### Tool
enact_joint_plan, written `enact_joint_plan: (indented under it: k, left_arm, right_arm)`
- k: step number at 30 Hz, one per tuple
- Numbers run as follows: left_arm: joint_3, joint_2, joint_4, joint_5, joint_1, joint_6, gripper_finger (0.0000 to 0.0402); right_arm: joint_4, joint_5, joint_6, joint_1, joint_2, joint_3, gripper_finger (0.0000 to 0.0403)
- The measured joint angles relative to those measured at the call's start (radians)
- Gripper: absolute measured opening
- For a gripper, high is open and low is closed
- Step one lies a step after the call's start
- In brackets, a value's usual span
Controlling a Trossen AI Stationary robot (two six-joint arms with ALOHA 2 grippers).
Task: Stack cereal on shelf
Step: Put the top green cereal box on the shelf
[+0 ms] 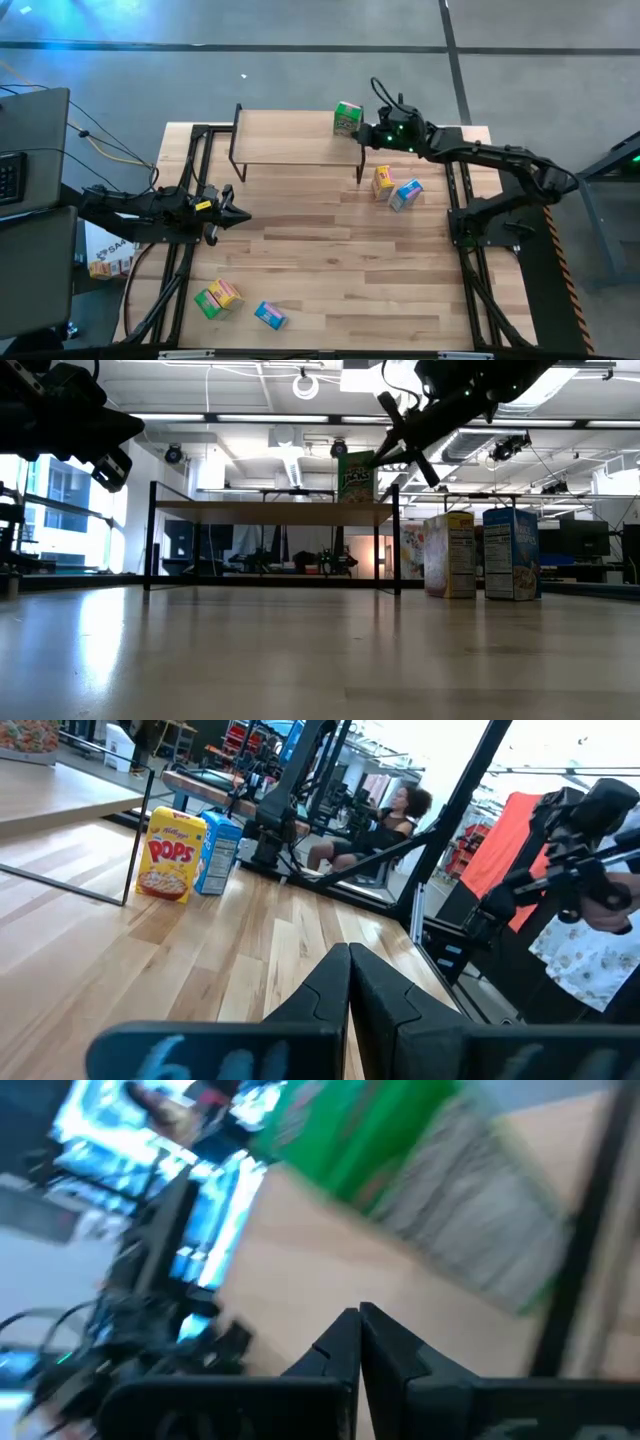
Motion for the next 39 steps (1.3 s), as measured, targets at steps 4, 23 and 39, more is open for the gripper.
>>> enact_joint_plan:
  k: [4, 23, 39]
  left_arm:
    - [0.000, 0.000, 0.000, 0.000, 0.000, 0.000, 0.0001]
    - [0.000, 0.000, 0.000, 0.000, 0.000, 0.000, 0.0001]
    - [0.000, 0.000, 0.000, 0.000, 0.000, 0.000, 0.0001]
  right_arm:
    - [-0.015, 0.012, -0.007, -0.035, 0.000, 0.015, 0.0001]
    - [0.004, -0.003, -0.010, -0.059, 0.066, 0.016, 0.0000]
    - [0.014, -0.021, 0.043, -0.053, 0.066, 0.016, 0.0000]
